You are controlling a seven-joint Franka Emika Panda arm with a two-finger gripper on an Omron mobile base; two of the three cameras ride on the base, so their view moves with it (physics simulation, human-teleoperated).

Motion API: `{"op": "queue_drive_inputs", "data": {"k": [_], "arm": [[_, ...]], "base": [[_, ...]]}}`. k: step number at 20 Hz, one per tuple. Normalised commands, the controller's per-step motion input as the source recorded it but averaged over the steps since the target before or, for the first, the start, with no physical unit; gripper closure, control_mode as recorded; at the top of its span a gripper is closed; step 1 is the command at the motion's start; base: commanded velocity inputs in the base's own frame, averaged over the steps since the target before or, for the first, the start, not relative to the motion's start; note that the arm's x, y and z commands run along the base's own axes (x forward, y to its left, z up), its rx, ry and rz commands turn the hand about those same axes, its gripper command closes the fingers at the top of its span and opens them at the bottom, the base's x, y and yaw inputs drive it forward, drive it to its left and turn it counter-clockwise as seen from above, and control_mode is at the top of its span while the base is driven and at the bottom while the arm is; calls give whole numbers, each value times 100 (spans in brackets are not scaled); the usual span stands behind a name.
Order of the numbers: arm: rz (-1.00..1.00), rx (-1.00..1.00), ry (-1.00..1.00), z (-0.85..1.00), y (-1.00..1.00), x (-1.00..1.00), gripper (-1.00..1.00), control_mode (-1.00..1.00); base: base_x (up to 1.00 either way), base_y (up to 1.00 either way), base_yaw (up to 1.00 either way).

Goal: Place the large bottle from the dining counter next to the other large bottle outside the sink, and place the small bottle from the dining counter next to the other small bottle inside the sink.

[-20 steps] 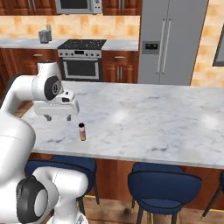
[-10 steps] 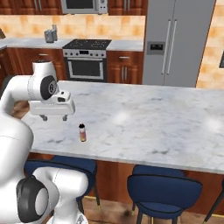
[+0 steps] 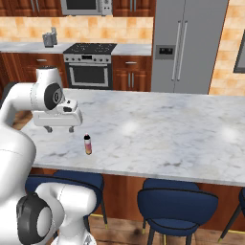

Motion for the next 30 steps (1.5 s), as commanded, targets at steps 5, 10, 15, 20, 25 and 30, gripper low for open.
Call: {"op": "queue_drive_inputs", "data": {"k": [5,10,15,20,25,30], "arm": [[0,0,0,0,0,3,-100,-100],[3,0,4,0,-8,67,-100,-100],[0,0,1,-1,-17,68,-100,-100],[0,0,0,0,-2,74,-100,-100],[0,0,0,-10,0,54,-100,-100],[0,0,0,-19,0,49,-100,-100]], "base": [[0,0,0],[0,0,0],[0,0,0],[0,0,0],[0,0,0],[0,0,0]]}}
